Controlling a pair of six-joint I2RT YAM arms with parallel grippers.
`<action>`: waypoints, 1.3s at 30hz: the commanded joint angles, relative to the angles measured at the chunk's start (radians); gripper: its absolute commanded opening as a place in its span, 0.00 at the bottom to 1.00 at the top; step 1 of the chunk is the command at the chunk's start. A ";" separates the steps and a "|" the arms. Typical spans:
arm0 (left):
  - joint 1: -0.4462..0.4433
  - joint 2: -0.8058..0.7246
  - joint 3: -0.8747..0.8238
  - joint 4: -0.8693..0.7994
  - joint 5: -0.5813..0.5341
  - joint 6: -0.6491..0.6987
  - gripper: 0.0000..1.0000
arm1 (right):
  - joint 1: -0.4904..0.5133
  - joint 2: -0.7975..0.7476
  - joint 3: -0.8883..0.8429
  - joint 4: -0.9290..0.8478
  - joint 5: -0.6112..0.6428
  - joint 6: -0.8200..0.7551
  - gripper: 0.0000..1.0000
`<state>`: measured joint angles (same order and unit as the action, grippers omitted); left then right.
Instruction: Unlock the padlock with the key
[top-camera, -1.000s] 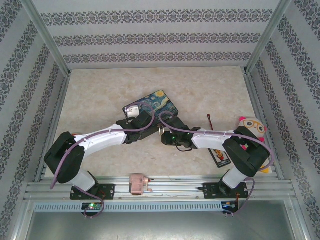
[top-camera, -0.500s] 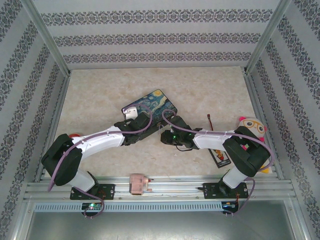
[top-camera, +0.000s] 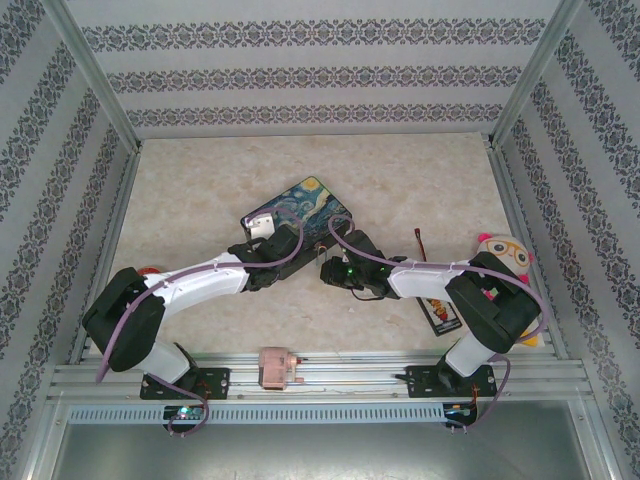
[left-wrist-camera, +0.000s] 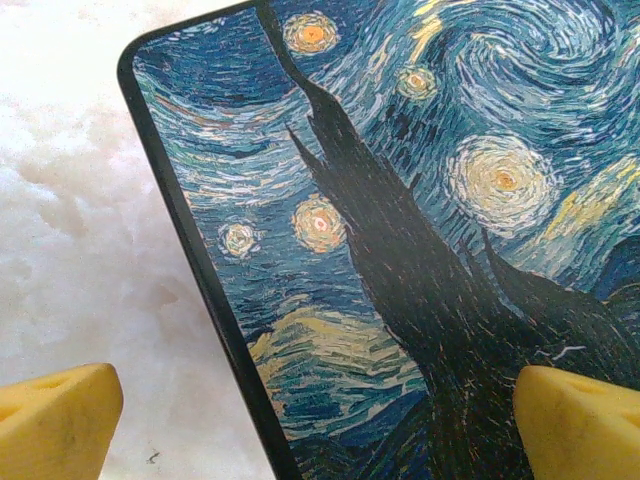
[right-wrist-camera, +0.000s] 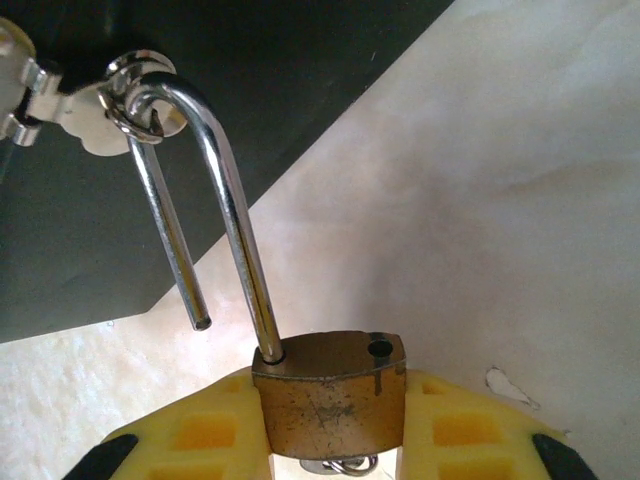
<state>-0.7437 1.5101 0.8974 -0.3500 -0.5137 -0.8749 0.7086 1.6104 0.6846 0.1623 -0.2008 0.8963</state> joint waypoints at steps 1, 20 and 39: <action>0.015 -0.002 -0.037 -0.079 0.014 0.011 0.99 | -0.021 -0.019 0.000 0.086 0.033 0.032 0.00; 0.030 -0.030 -0.074 -0.057 0.024 0.013 0.98 | -0.045 0.005 -0.020 0.165 0.026 0.078 0.00; 0.040 -0.021 -0.079 -0.036 0.044 0.016 0.96 | -0.084 0.035 -0.054 0.306 0.004 0.157 0.00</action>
<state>-0.7242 1.4799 0.8566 -0.2981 -0.4789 -0.8749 0.6537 1.6371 0.6296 0.3733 -0.2485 1.0233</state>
